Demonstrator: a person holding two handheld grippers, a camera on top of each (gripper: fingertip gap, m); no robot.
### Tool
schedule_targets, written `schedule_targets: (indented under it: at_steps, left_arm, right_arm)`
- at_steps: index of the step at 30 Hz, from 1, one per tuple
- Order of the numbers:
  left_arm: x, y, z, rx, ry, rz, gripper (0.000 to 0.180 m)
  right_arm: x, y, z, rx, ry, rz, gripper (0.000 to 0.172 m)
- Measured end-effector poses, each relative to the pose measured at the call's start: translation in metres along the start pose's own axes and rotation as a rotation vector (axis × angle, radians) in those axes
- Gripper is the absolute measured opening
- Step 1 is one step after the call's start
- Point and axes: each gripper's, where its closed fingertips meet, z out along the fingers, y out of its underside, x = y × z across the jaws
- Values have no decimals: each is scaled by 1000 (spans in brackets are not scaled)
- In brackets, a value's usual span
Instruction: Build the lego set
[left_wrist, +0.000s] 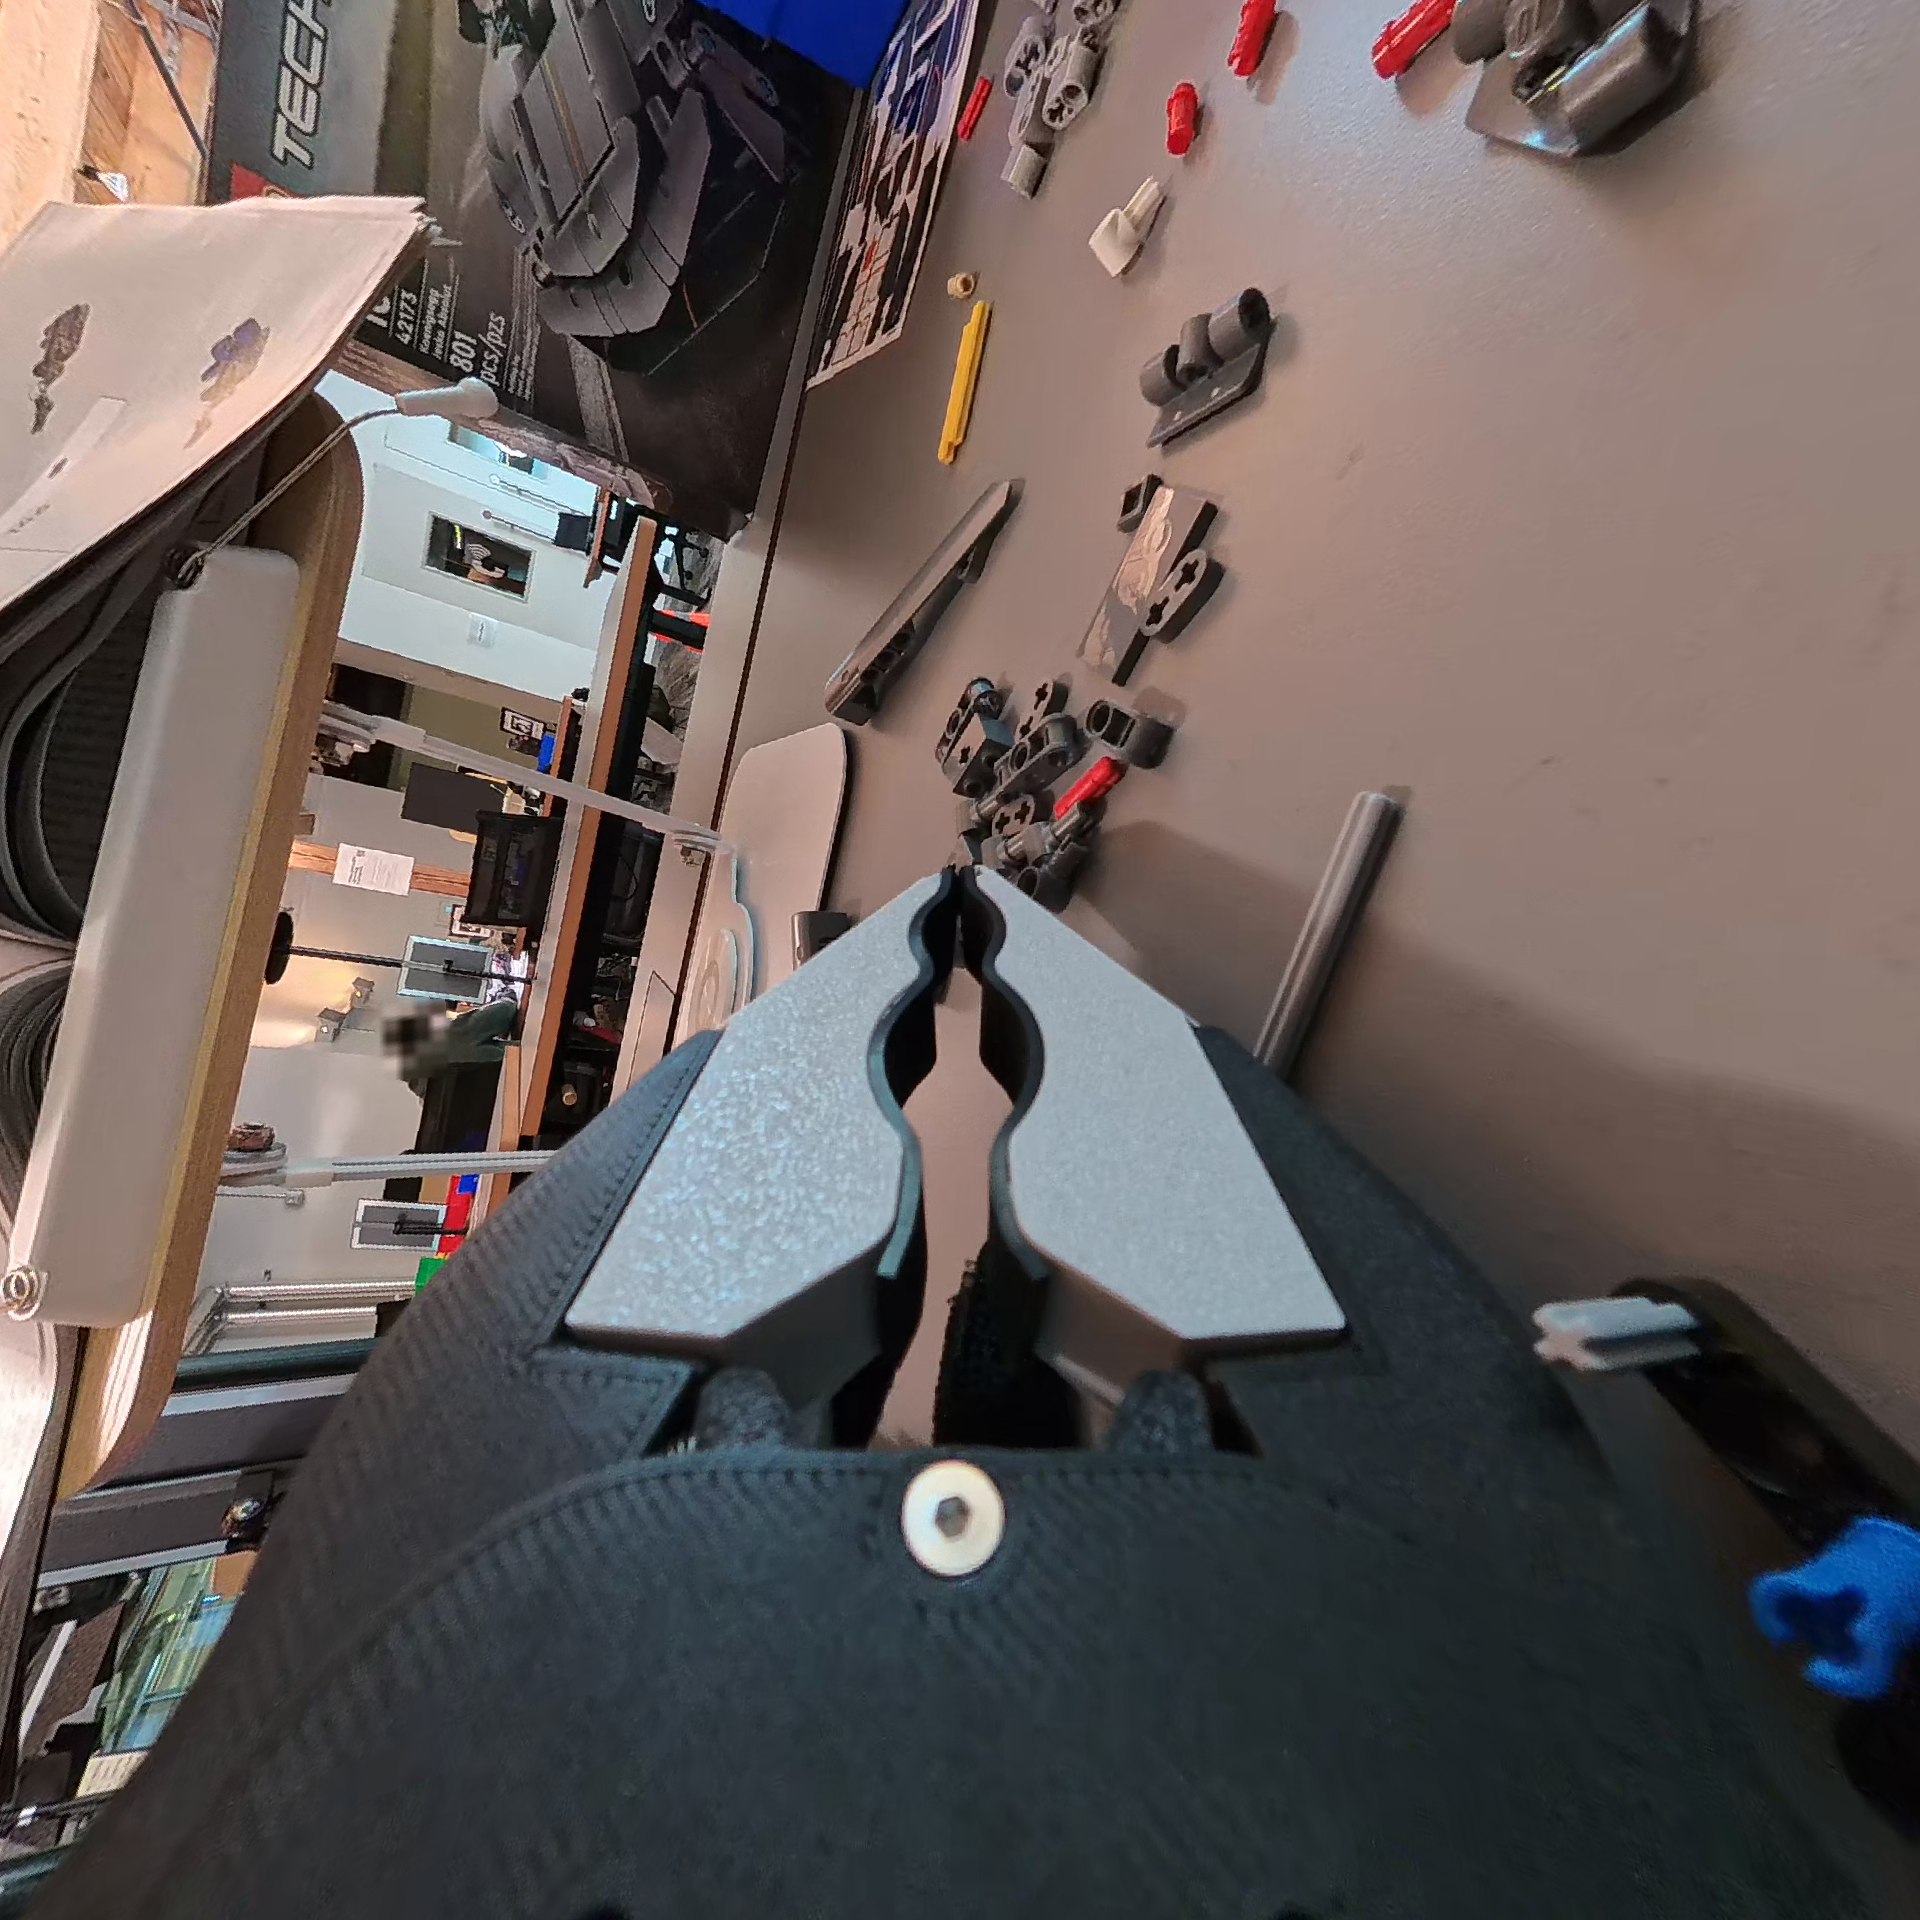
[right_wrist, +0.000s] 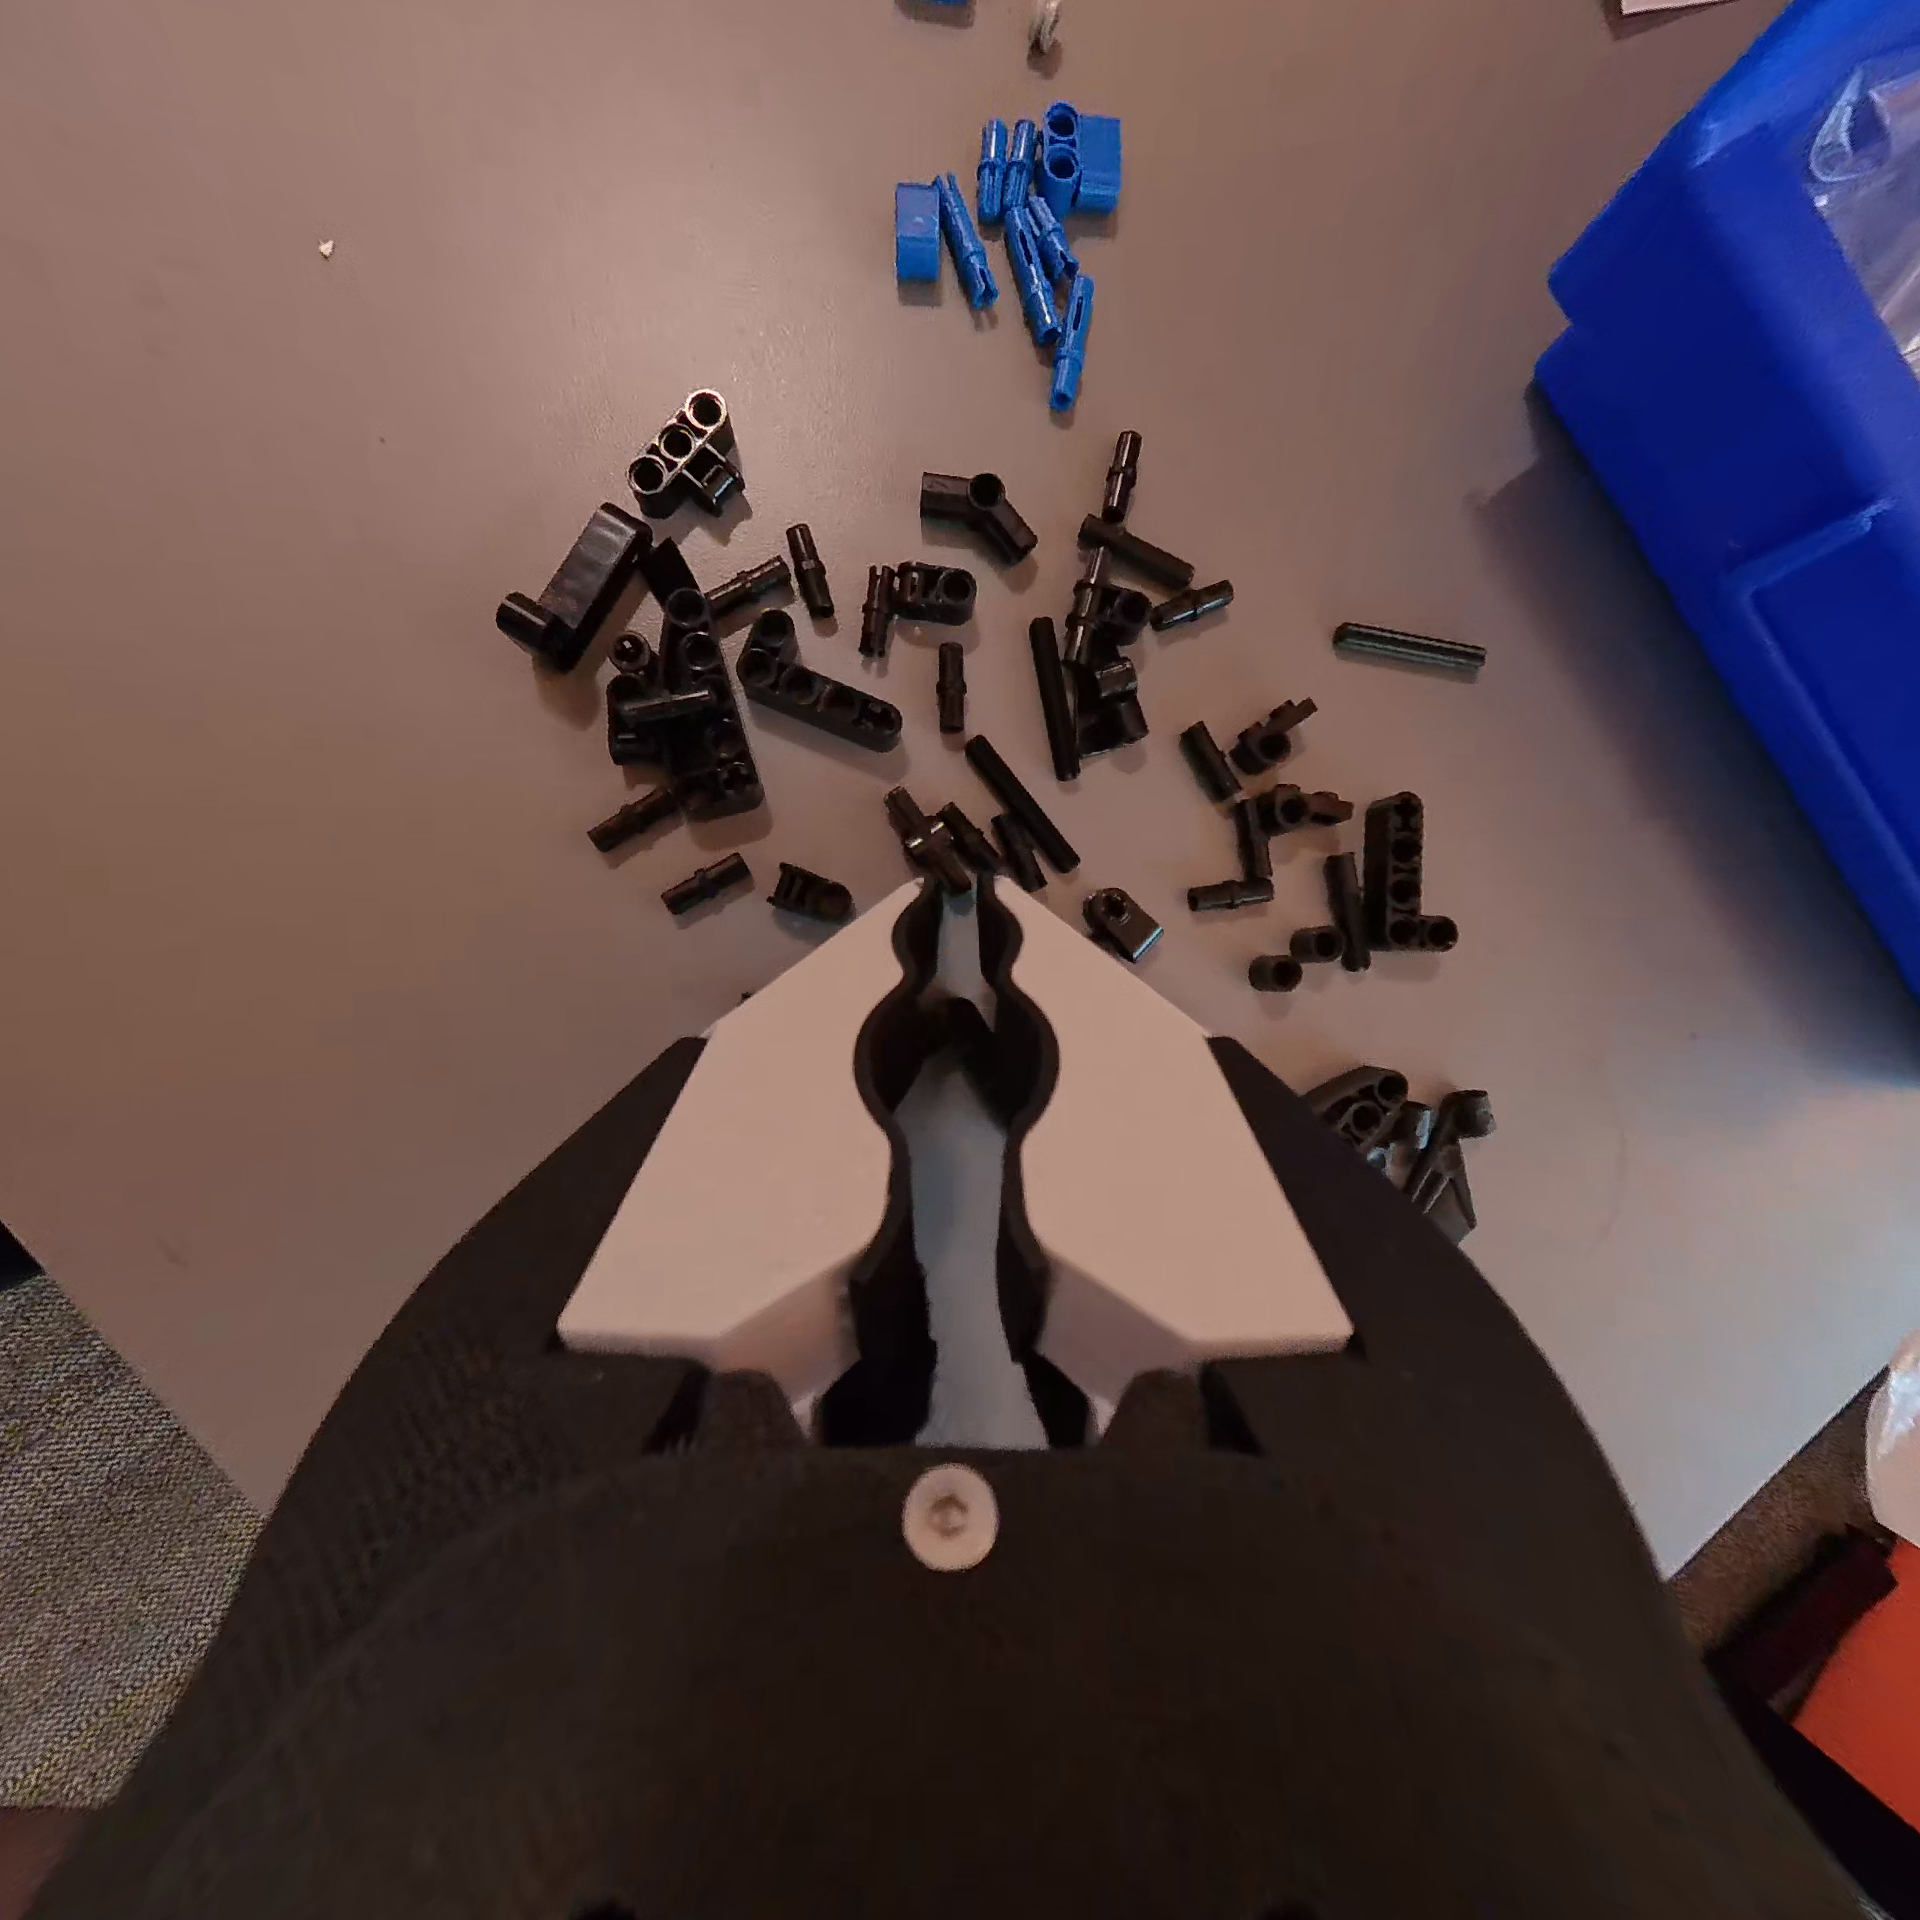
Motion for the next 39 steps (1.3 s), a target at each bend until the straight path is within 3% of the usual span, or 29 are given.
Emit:
schedule_targets:
  at_steps: [17, 24, 29, 39]
  left_arm:
    - [0, 0, 0, 0, 0, 1, 0]
    - [0, 0, 0, 2, -1, -1, 0]
    - [-2, -4, -2, 23, -4, -17, 0]
    - [-15, -16, -14, 83, -43, -46, 0]
  right_arm:
    - [-6, -10, -2, 18, -1, -41, 1]
    - [-22, -37, -18, 72, 7, -98, 1]
    - [-62, -77, -12, 140, -61, -173, 1]
    - [-170, -144, 39, 187, -273, -297, 1]
